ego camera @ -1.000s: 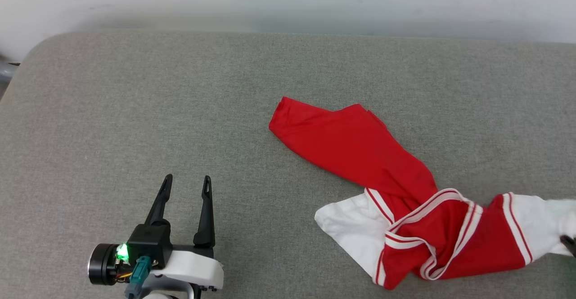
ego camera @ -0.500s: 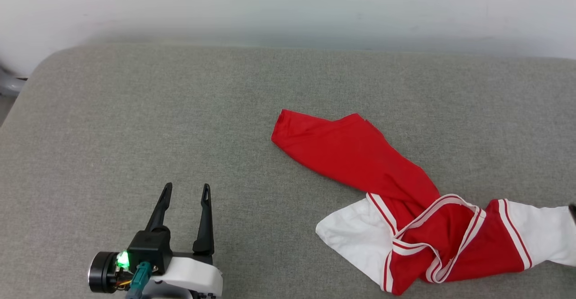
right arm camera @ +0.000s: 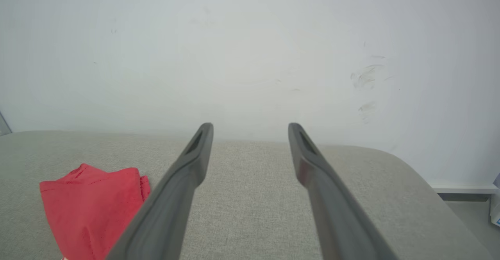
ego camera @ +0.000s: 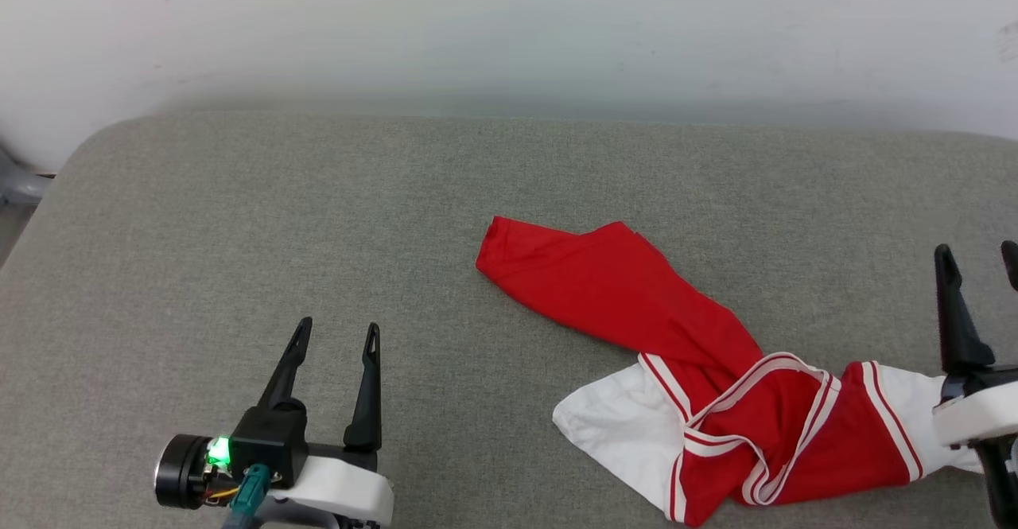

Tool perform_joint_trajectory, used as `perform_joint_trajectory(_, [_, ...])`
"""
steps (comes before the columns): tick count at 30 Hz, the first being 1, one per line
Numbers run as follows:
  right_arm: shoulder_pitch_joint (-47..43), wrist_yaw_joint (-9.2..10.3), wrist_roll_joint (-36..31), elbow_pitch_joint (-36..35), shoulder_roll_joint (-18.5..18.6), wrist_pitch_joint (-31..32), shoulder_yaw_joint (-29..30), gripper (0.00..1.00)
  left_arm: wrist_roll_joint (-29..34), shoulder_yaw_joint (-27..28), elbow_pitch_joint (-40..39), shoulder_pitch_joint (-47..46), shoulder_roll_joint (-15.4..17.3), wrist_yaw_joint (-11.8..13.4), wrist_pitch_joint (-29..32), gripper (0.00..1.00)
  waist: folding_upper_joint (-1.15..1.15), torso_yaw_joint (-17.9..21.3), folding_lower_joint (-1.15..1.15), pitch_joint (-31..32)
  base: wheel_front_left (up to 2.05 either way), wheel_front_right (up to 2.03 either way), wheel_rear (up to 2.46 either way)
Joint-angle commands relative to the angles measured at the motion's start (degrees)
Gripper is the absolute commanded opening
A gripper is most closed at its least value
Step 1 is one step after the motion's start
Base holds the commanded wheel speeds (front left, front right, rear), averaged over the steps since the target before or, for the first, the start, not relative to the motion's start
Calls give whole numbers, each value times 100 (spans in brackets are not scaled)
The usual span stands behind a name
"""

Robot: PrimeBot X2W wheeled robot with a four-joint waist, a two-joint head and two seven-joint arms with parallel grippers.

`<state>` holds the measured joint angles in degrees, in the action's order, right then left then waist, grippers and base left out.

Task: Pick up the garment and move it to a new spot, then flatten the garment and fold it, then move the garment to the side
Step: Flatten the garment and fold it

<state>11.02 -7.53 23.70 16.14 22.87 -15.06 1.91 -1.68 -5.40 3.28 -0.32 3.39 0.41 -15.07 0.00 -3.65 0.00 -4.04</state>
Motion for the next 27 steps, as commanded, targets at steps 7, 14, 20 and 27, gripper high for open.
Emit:
perform_joint_trajectory(7, [-979,8,-1025,-1481,-1222,-13,427,100,132,-91,-219,-534,301,-299,-15,100,0,39,0,-2,0,0,0])
perform_joint_trajectory(14, [-1279,8,-1374,-1977,-1646,0,405,100,2,-473,46,-1523,773,-699,4,100,0,145,0,-70,0,0,0])
perform_joint_trajectory(20, [-1219,8,-1543,-2051,-1716,-11,368,100,-619,-1340,285,-2446,1267,-780,854,100,0,329,0,-182,0,0,0])
perform_joint_trajectory(27, [-1073,8,-1628,-2180,-1771,-15,374,100,-2297,-2810,130,-3397,1904,-781,2662,100,0,524,0,-379,0,0,0])
